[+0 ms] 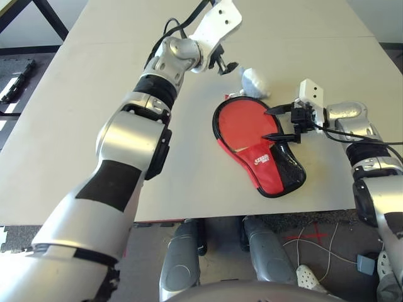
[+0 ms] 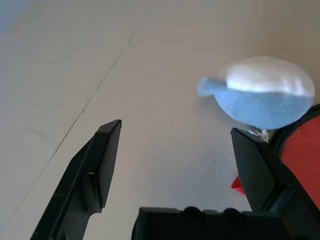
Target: Store the ping-pong paddle in its case and zip it.
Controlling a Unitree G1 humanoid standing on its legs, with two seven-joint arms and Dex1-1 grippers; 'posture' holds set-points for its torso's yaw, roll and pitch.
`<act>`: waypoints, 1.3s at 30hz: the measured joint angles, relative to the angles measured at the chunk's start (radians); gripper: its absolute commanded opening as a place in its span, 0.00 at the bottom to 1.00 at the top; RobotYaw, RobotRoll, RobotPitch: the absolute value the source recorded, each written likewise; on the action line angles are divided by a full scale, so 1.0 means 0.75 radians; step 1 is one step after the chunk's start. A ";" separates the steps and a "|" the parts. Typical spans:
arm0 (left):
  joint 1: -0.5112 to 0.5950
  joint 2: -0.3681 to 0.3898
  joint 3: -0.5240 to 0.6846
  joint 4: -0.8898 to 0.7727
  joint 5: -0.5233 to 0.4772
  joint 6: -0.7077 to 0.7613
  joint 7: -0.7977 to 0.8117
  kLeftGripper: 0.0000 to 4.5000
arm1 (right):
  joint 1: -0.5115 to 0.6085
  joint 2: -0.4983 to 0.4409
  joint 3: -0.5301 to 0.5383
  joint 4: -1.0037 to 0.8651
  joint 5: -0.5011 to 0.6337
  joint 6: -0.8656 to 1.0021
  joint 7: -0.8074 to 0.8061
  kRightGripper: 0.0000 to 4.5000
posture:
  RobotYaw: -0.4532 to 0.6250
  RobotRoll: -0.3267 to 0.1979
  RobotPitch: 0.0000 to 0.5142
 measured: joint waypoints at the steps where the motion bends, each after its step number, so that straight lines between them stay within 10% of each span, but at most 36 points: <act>1: 0.013 0.006 0.000 -0.007 -0.002 0.000 -0.007 0.99 | 0.000 0.000 0.000 0.000 0.000 0.000 0.000 1.00 | 0.41 0.62 0.52; 10: 0.235 0.108 -0.005 -0.290 -0.070 0.033 -0.271 0.99 | -0.004 0.009 0.000 0.008 0.000 -0.002 -0.001 1.00 | 0.41 0.62 0.53; 25: 0.867 0.311 -0.013 -1.423 -0.403 0.610 -0.646 0.99 | -0.005 0.007 0.002 0.036 -0.001 -0.004 -0.018 1.00 | 0.43 0.62 0.53; 39: 0.892 0.208 -0.129 -1.406 -0.387 0.694 -0.472 0.99 | -0.023 0.014 0.007 0.060 -0.009 -0.010 -0.016 1.00 | 0.42 0.62 0.50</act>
